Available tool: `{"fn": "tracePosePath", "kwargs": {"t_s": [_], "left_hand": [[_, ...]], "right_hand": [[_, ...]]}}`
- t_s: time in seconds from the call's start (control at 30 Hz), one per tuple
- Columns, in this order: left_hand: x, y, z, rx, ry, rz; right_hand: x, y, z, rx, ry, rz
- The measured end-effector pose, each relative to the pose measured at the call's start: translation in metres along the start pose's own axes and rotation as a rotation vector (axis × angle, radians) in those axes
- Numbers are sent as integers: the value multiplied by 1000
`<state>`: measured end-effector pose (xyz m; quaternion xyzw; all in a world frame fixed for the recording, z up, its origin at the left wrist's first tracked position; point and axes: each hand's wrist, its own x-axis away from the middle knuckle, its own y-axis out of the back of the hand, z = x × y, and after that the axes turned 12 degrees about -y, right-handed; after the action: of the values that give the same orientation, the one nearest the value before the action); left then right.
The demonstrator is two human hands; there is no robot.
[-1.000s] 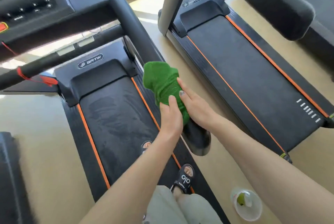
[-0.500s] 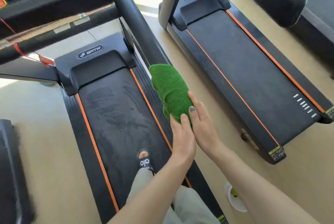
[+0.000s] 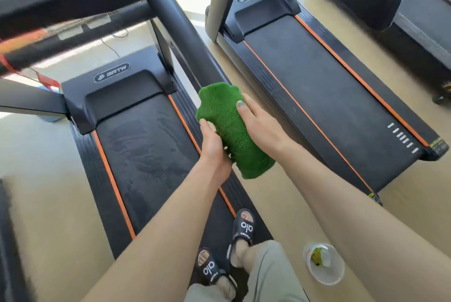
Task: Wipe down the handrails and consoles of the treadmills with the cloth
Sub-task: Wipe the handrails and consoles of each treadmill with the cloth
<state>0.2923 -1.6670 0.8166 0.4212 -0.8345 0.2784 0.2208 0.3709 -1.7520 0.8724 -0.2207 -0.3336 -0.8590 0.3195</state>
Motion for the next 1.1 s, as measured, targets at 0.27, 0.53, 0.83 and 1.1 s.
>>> {"fn": "tracePosePath", "kwargs": {"t_s": [0.27, 0.53, 0.83, 1.1], "left_hand": [[66, -25, 27, 135, 205, -92], [54, -36, 41, 397, 131, -171], [50, -53, -5, -139, -377, -252], [36, -46, -25, -1604, -762, -96]], "right_hand": [[22, -12, -45, -86, 6, -96], [36, -12, -62, -57, 155, -117], [1, -2, -33, 63, 498, -86], [-6, 11, -24, -215, -230, 115]]}}
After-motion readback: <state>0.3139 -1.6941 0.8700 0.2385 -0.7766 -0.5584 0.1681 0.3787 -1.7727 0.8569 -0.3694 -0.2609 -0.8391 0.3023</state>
